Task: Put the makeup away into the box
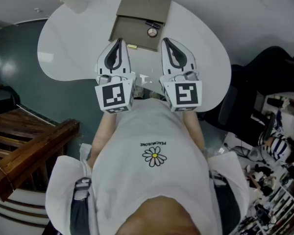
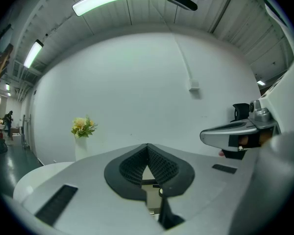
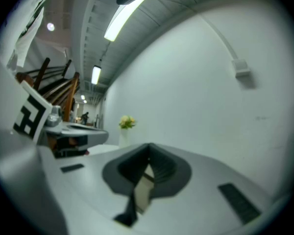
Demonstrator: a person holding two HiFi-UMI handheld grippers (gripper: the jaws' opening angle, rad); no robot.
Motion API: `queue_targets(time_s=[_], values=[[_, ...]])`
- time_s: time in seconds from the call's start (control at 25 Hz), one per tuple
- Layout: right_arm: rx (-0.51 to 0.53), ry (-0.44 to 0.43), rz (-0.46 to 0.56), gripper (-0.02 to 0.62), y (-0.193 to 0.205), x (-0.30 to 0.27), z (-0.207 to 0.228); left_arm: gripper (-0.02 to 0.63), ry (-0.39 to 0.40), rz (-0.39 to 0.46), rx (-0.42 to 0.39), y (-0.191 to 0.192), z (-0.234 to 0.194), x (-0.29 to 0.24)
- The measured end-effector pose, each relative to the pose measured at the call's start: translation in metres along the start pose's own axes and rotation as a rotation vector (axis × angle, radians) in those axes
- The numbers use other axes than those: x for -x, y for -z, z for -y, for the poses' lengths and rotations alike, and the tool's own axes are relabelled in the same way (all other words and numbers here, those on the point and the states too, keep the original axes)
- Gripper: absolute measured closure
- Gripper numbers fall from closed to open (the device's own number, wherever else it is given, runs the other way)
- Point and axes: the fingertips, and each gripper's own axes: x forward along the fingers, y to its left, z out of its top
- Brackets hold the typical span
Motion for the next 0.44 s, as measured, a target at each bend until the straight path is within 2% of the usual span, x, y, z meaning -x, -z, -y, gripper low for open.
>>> queue_targets(time_s=[0.32,0.44], values=[[-0.026,-0.010,0.005,0.566,-0.0035,-0.0023,-0.0041,0.588,-0.003,-0.021,0.007,0.0058,-0.0028,-0.0005],[-0.001,-0.001,-0.004,0.566,0.0006,-0.0016,-0.0011,0.588,0.000,-0.033,0.009,0.0088,-0.0026,-0.0013]])
